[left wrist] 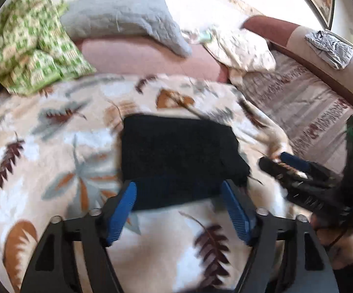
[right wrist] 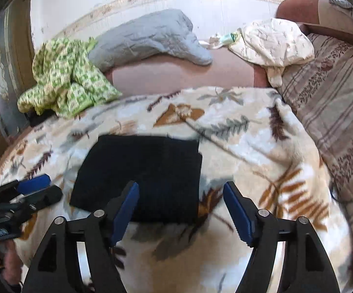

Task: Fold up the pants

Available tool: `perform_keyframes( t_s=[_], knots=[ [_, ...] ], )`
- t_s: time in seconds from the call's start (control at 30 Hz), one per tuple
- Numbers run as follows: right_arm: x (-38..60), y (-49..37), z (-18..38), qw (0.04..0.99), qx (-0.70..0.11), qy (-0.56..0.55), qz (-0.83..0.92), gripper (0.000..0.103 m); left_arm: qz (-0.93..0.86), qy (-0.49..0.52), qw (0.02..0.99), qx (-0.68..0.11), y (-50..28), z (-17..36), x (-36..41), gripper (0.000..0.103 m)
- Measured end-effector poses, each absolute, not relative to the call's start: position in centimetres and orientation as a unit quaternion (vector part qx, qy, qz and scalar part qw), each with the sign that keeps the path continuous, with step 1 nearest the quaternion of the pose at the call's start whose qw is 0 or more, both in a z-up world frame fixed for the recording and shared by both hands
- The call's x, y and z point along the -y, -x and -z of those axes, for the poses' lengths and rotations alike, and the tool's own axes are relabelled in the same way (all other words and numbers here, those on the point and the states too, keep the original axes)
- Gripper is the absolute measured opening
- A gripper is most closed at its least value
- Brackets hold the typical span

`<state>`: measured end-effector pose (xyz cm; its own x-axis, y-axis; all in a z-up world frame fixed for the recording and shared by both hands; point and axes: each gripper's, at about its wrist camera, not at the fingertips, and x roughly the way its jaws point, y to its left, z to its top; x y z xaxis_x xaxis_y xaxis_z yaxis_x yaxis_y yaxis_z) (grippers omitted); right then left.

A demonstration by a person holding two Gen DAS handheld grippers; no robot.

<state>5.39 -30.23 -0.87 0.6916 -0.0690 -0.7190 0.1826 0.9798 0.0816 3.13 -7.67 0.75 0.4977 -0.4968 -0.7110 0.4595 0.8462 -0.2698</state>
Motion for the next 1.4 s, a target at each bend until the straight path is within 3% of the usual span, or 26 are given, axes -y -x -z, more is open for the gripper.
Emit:
perform_keyframes(
  t_s=[0.2, 0.43, 0.83, 1.23, 1.4],
  knots=[
    [28.3, -4.6, 2.8, 0.888, -0.446, -0.049, 0.097, 0.075, 0.209, -0.038, 0.867, -0.452, -1.4, 1.1, 8.9, 0.073],
    [28.2, -4.4, 3.7, 0.880, -0.454, -0.031, 0.138, 0.075, 0.197, -0.014, 0.852, -0.484, -1.9, 1.8, 8.7, 0.073],
    [28.5, -4.8, 4.0, 0.878, -0.457, -0.035, 0.140, 0.075, 0.198, -0.010, 0.848, -0.492, -3.6, 2.7, 9.0, 0.072],
    [28.2, -5.0, 4.2, 0.878, -0.460, -0.048, 0.126, 0.075, 0.177, -0.076, 0.864, -0.465, -2.5, 2.4, 11.2, 0.073],
    [28.6, -4.8, 4.0, 0.879, -0.456, -0.055, 0.129, 0.075, 0.176, -0.089, 0.866, -0.460, -1.9, 2.1, 11.3, 0.080]
  ],
)
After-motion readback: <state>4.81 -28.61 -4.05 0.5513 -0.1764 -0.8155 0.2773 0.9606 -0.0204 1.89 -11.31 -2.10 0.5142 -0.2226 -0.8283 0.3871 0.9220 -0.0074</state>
